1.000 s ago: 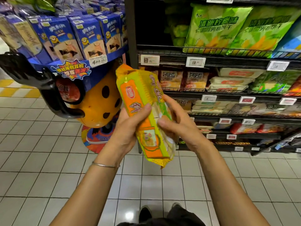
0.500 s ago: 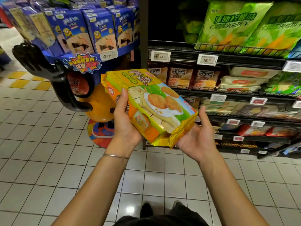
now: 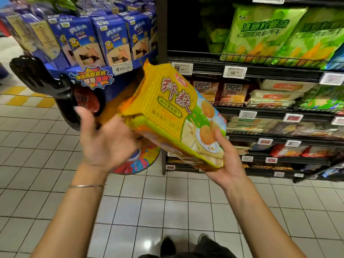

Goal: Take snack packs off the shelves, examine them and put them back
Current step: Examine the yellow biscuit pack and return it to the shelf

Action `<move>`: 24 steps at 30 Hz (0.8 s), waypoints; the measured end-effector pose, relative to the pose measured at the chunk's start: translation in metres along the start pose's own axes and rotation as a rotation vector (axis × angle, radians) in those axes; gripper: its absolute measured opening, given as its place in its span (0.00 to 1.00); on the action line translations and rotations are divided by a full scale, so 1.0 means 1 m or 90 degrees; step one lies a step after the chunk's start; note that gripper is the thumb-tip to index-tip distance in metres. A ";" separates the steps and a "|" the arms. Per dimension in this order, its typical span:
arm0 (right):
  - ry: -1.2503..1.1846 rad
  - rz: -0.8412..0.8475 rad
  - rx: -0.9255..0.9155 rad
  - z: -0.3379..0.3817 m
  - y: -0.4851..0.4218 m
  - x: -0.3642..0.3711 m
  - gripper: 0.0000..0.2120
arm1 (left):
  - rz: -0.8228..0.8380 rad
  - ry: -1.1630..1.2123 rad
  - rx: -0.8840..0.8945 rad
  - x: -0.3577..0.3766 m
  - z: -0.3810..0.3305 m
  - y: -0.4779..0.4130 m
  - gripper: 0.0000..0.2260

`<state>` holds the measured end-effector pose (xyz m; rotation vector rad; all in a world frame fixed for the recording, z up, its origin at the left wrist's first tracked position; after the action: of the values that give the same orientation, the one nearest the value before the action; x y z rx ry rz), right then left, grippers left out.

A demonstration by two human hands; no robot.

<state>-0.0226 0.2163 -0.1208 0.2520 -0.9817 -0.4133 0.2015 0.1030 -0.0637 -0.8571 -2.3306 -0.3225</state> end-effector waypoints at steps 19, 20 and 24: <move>0.198 -0.130 -0.255 0.065 0.012 -0.010 0.18 | -0.381 -0.224 0.112 -0.005 0.034 -0.017 0.36; 0.198 -0.130 -0.269 0.065 0.013 -0.010 0.12 | -0.382 -0.220 0.116 -0.003 0.035 -0.017 0.38; 0.236 -0.139 -0.317 0.073 0.011 -0.016 0.07 | -0.398 -0.227 0.143 -0.002 0.035 -0.019 0.39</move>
<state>-0.0894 0.2320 -0.0899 -0.0203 -0.4654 -0.7647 0.1734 0.1029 -0.0924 -0.0555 -2.8637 -0.1619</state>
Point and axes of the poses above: each hand's wrist, its own y-axis away from the middle knuckle, its own x-axis out of the palm, z = x × y, the point moved 3 cm from there along -y, towards the middle knuckle, and after that the axes turned 12 degrees about -z, right-handed, at the moved point
